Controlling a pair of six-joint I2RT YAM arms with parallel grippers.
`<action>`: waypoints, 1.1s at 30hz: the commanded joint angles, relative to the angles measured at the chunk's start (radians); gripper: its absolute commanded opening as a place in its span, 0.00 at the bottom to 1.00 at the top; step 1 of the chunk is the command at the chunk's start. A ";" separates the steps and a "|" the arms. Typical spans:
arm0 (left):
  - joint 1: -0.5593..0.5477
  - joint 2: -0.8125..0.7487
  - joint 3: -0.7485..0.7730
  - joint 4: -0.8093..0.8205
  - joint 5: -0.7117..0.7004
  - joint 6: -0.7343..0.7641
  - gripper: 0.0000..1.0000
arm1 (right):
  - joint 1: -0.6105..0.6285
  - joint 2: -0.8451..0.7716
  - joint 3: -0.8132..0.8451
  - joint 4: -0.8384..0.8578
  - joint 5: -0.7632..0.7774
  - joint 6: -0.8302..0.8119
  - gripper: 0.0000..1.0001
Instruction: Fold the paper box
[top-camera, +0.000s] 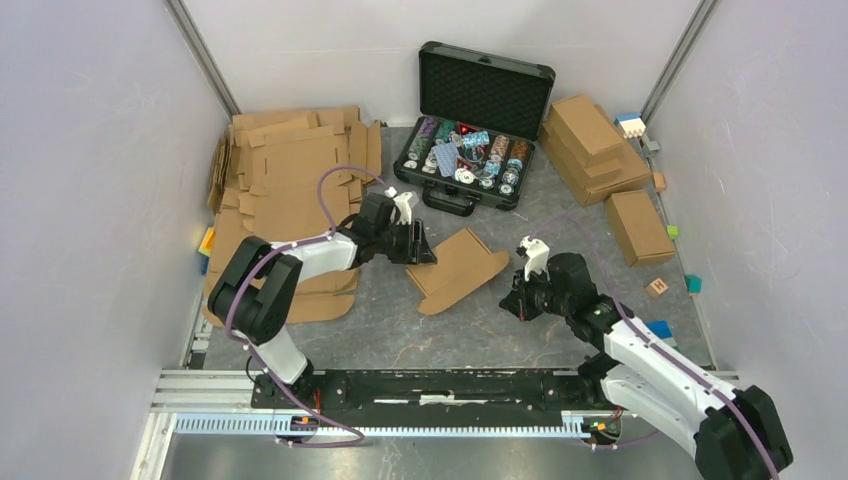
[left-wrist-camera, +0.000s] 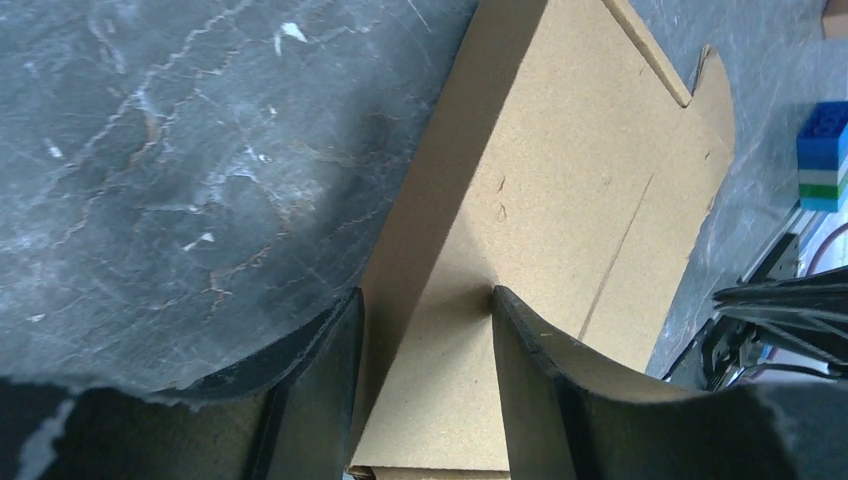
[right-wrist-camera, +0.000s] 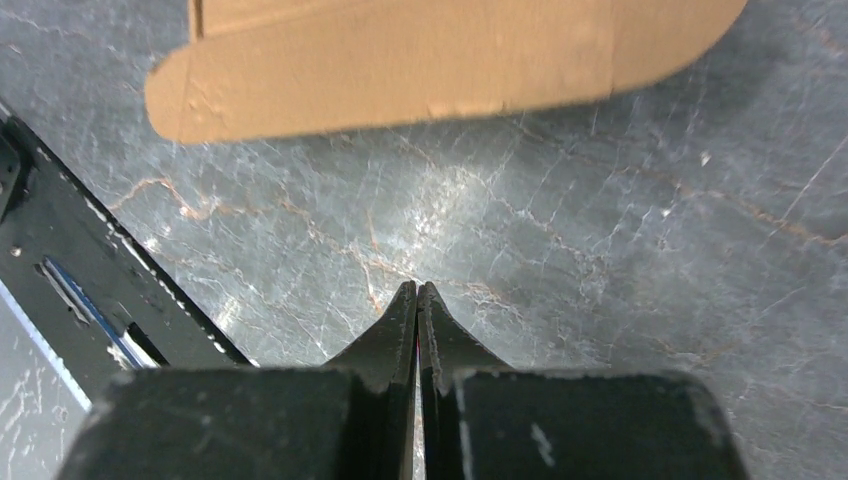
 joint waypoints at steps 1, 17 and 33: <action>0.037 0.030 -0.048 -0.037 -0.086 -0.034 0.56 | 0.012 0.044 -0.046 0.120 -0.036 0.015 0.02; 0.046 0.062 -0.088 0.149 0.113 -0.103 0.56 | 0.110 0.287 -0.143 0.686 0.102 0.242 0.00; 0.048 0.099 -0.076 0.156 0.154 -0.104 0.55 | 0.139 0.396 -0.107 0.873 0.178 0.253 0.00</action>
